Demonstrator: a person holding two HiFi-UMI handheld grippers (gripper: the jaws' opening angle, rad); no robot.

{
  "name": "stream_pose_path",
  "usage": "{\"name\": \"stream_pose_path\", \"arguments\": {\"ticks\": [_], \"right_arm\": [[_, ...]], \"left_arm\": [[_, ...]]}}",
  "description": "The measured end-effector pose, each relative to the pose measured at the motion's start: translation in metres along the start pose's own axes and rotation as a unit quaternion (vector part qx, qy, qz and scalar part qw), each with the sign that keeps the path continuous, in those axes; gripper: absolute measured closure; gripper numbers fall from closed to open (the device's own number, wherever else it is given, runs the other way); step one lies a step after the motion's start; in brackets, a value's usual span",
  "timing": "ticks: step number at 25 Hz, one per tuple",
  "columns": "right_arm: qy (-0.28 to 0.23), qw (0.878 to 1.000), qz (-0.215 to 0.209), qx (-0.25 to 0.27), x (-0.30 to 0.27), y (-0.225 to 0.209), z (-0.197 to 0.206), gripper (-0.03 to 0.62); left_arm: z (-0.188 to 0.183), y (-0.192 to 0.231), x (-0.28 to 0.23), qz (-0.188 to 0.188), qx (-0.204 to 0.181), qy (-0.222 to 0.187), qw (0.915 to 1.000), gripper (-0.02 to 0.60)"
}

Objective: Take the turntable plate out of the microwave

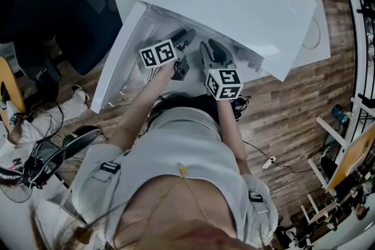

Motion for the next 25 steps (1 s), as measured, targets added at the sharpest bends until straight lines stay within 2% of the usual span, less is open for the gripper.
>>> {"name": "stream_pose_path", "arguments": {"ticks": [4,9,14,19,25], "right_arm": [[0.011,1.0,0.0,-0.008,0.002,-0.005,0.006,0.471],[0.012,0.999,-0.003,-0.034,0.006,-0.009,0.011,0.47],[0.017,0.999,-0.003,-0.04,0.007,-0.01,0.016,0.47],[0.02,0.999,-0.005,-0.05,0.007,-0.01,0.021,0.47],[0.017,0.994,-0.018,-0.109,0.006,-0.013,0.029,0.462]], "left_arm": [[-0.001,0.004,-0.014,0.02,0.044,-0.012,0.9988,0.371],[-0.001,0.003,-0.022,0.059,0.115,-0.031,0.9911,0.374],[-0.002,0.002,-0.024,0.064,0.121,-0.036,0.9899,0.491],[-0.003,0.003,-0.024,0.089,0.167,-0.039,0.9811,0.512],[-0.005,-0.007,-0.017,0.112,0.174,-0.036,0.9775,0.526]]}}
Point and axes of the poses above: the fingertips, and each gripper's own axes: x backward along the fingers, y to its left, z out of its underside, the point moved 1 cm from there along x, backward along the fingers
